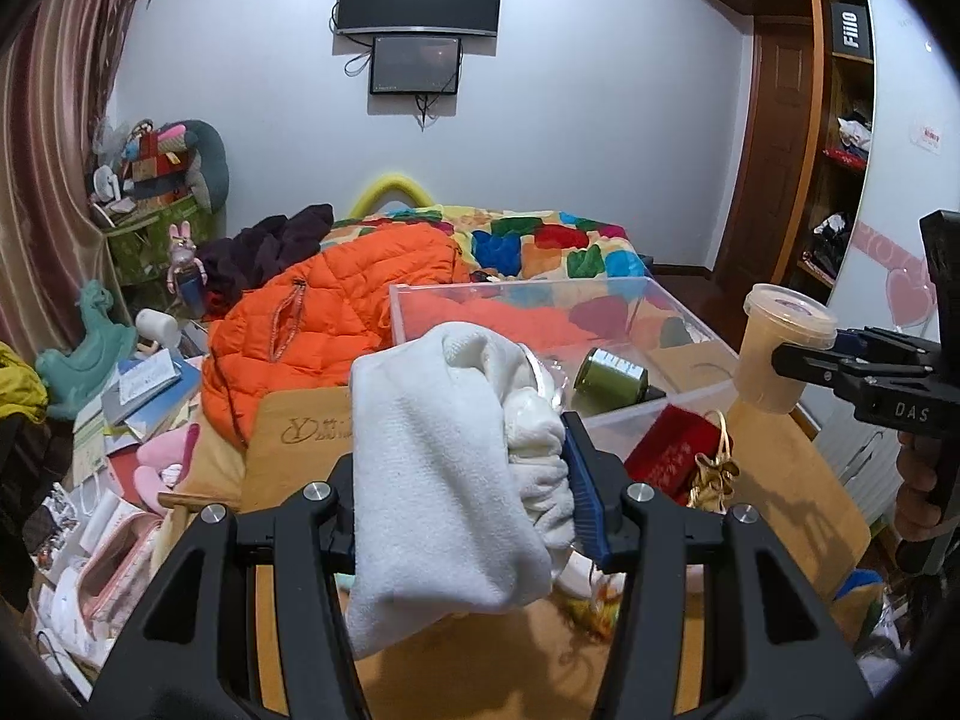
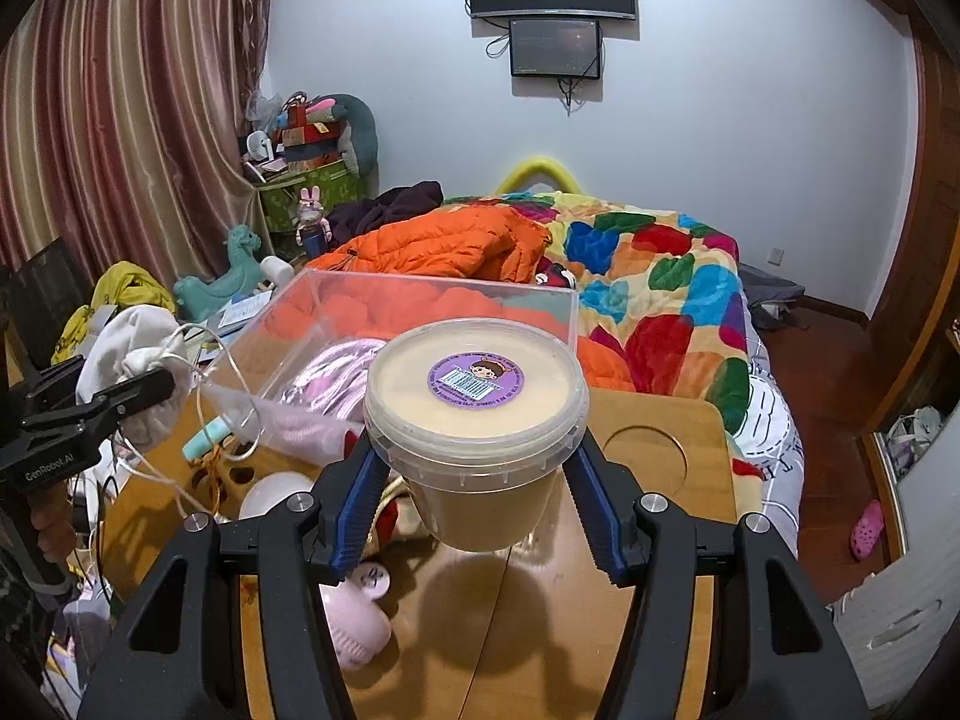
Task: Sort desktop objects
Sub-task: 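Carry the cream tub and white pouch over the clear box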
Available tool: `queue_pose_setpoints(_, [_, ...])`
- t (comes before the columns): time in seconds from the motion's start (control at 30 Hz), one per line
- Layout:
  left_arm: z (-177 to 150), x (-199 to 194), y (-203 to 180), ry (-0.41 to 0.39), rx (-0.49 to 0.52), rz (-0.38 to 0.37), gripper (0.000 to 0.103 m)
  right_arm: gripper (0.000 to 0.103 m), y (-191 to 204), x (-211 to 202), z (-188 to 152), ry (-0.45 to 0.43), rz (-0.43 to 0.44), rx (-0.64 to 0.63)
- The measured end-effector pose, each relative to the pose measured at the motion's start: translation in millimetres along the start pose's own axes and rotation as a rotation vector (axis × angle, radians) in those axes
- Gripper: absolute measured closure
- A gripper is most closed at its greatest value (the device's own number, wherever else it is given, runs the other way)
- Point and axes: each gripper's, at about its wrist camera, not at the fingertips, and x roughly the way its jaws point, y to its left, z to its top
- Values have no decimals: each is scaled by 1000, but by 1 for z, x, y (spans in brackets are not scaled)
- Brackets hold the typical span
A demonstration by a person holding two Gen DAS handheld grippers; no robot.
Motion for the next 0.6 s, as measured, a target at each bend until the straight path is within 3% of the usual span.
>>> queue_pose_setpoints(0.6, [30,70,-17,29,20,-82,51,48,-2,45,21,14,-5,-23])
